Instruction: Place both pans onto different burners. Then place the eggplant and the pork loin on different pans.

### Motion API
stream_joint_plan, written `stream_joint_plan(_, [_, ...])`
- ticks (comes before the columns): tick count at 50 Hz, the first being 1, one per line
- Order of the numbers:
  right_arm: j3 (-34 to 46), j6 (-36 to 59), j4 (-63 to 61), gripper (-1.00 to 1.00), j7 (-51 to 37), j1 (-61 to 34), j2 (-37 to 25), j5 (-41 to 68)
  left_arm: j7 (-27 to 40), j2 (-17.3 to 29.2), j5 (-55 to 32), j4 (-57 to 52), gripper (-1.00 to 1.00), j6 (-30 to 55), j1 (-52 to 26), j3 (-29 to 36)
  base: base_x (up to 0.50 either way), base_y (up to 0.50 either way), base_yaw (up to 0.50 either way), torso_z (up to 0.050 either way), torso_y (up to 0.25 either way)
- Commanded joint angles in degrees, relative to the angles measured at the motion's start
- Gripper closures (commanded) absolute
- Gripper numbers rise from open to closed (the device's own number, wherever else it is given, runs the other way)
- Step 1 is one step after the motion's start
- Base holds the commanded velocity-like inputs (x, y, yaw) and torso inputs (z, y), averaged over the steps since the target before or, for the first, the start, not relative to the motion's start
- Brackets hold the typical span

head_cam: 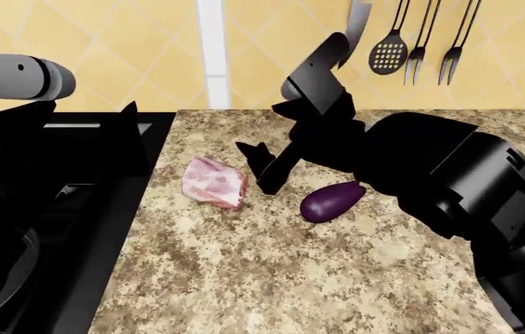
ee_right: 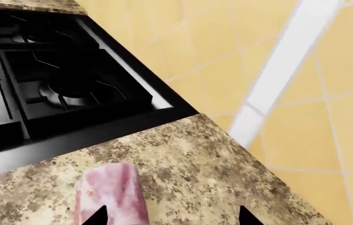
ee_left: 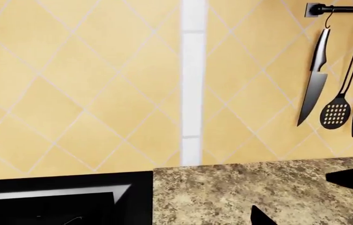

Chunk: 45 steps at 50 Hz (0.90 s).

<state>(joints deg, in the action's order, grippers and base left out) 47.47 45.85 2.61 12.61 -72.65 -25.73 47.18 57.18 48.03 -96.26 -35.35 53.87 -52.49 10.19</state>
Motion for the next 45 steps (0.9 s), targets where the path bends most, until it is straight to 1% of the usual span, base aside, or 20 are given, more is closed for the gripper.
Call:
stream_joint_plan(1, [0.3, 0.0, -4.1, -1.0, 0.2, 2.7, 1.2, 2.8, 0.4, 0.1, -0.3, -0.3, -1.0, -0.3, 0.1, 0.1, 0.0, 0.0, 0.0, 0.0, 0.0])
stream_joint_plan(6, [1.5, -1.7, -0.9, -1.0, 1.2, 3.7, 2.8, 1.3, 0.3, 0.2, -0.2, -0.3, -1.0, -0.3, 0.4, 0.2, 0.0, 0.0, 0.0, 0.0, 0.0])
stream_joint_plan(19, [4.0, -8.4, 15.5, -1.0, 6.3, 2.8, 8.5, -4.2, -0.2, 0.1, 0.2, -0.2, -1.0, -0.6, 0.8, 0.4, 0.0, 0.0, 0.0, 0.0, 0.0])
stream_joint_plan(23, [4.6, -9.8, 18.9, -1.0, 7.2, 2.6, 10.3, -5.2, -0.4, 0.2, 0.3, -0.3, -1.0, -0.7, 1.0, 0.4, 0.0, 0.0, 0.0, 0.0, 0.0])
stream_joint_plan(28, [5.1, -10.3, 19.8, -1.0, 7.6, 2.8, 11.4, -5.4, -0.9, 0.4, 0.6, -0.3, -1.0, -0.9, 1.5, 0.1, 0.0, 0.0, 0.0, 0.0, 0.0])
stream_joint_plan(40, [5.9, -9.5, 17.5, -1.0, 8.0, 3.8, 11.4, -4.6, -1.1, 0.4, 0.7, -0.1, -1.0, -1.1, 1.5, 0.4, 0.0, 0.0, 0.0, 0.0, 0.0])
stream_joint_plan(45, [6.4, -10.0, 18.8, -1.0, 8.4, 4.1, 12.2, -4.9, -1.3, 0.3, 0.8, 0.1, -1.0, -1.2, 1.4, 0.5, 0.0, 0.0, 0.0, 0.0, 0.0])
